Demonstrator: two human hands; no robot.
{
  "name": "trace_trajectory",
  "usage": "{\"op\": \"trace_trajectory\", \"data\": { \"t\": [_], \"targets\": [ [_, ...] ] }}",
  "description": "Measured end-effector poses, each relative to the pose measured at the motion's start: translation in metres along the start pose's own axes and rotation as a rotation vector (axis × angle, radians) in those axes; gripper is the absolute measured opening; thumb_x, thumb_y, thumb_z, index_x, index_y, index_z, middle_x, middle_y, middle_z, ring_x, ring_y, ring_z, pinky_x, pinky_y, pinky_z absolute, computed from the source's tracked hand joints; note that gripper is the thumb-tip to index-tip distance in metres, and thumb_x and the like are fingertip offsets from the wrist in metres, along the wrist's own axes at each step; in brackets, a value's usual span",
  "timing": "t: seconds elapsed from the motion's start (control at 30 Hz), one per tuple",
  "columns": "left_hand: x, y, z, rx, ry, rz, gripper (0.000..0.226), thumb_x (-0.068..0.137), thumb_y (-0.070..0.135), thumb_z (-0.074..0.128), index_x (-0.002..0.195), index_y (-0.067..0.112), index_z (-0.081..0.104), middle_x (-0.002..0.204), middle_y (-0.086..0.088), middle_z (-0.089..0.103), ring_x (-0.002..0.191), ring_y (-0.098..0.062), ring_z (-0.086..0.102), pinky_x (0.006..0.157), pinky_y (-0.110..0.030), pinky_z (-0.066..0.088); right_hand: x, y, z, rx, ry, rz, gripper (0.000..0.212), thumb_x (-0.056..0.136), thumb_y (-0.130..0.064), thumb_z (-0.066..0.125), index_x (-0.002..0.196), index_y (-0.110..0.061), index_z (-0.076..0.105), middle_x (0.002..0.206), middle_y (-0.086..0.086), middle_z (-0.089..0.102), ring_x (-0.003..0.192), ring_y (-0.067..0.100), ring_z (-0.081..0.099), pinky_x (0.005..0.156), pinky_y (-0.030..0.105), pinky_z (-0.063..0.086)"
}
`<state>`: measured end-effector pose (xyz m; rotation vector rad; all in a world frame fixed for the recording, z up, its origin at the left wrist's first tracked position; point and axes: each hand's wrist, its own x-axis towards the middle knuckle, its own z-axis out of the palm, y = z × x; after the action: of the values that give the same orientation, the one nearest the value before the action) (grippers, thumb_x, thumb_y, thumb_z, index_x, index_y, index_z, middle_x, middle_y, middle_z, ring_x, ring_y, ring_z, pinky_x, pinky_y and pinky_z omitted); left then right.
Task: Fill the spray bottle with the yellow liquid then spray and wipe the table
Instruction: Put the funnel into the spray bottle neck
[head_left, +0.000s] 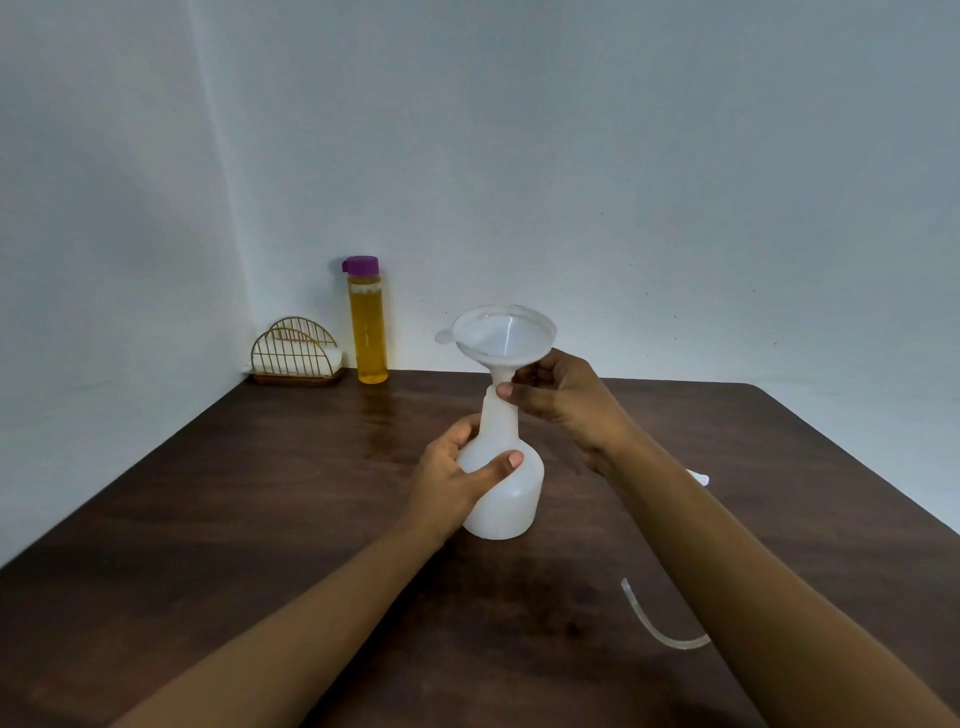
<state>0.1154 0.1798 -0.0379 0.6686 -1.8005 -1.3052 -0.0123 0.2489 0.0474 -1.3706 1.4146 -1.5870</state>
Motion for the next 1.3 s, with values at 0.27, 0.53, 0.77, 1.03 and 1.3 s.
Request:
{"op": "trace_trajectory", "data": {
  "t": [0.27,0.53,0.77,1.03,1.3],
  "targets": [
    [-0.001,0.001,0.0,0.014,-0.007,0.002,0.061,0.061,0.056,0.071,0.116,0.033,0.056,0.113,0.007,0.065,0.102,-0.013,0.063,0.085,-0.04,0.056,0.0,0.008,0.0,0.046,-0.024,0.084,0.024,0.081,-0.009,0.069,0.105,-0.006,0.062,0.1,0.009,0.067,0.098,0.024,0.066,0.089,0.036,0.055],
    [0.0,0.0,0.0,0.02,-0.006,-0.003,0.051,0.066,0.048,0.072,0.113,0.038,0.054,0.115,0.007,0.065,0.104,-0.013,0.062,0.088,-0.041,0.055,0.002,0.001,-0.015,0.148,-0.1,0.152,0.027,0.09,0.003,0.046,0.109,-0.01,0.06,0.113,0.009,0.061,0.108,0.025,0.059,0.092,0.04,0.051],
    [0.001,0.0,0.001,0.048,0.008,-0.026,0.056,0.074,0.041,0.074,0.124,0.029,0.052,0.121,0.004,0.061,0.107,-0.016,0.06,0.089,-0.043,0.054,0.011,-0.029,-0.021,-0.05,-0.065,-0.006,0.04,0.086,-0.041,0.06,0.124,-0.031,0.054,0.124,-0.004,0.059,0.114,0.012,0.055,0.09,0.03,0.048],
    [-0.001,0.002,0.002,0.036,0.01,-0.03,0.048,0.077,0.034,0.074,0.119,0.032,0.051,0.119,0.005,0.061,0.106,-0.016,0.06,0.087,-0.039,0.055,0.025,-0.024,-0.016,-0.189,-0.115,0.024,0.054,0.071,-0.038,0.076,0.12,-0.027,0.057,0.121,-0.002,0.061,0.112,0.015,0.059,0.101,0.035,0.048],
    [-0.002,0.003,0.003,0.018,0.006,-0.039,0.064,0.064,0.049,0.071,0.122,0.03,0.052,0.118,0.004,0.062,0.106,-0.017,0.061,0.088,-0.043,0.055,0.012,-0.018,-0.011,-0.143,-0.093,0.02,0.082,0.071,-0.059,0.068,0.14,-0.026,0.038,0.136,-0.01,0.049,0.121,0.011,0.052,0.101,0.034,0.046]
  ]
}}
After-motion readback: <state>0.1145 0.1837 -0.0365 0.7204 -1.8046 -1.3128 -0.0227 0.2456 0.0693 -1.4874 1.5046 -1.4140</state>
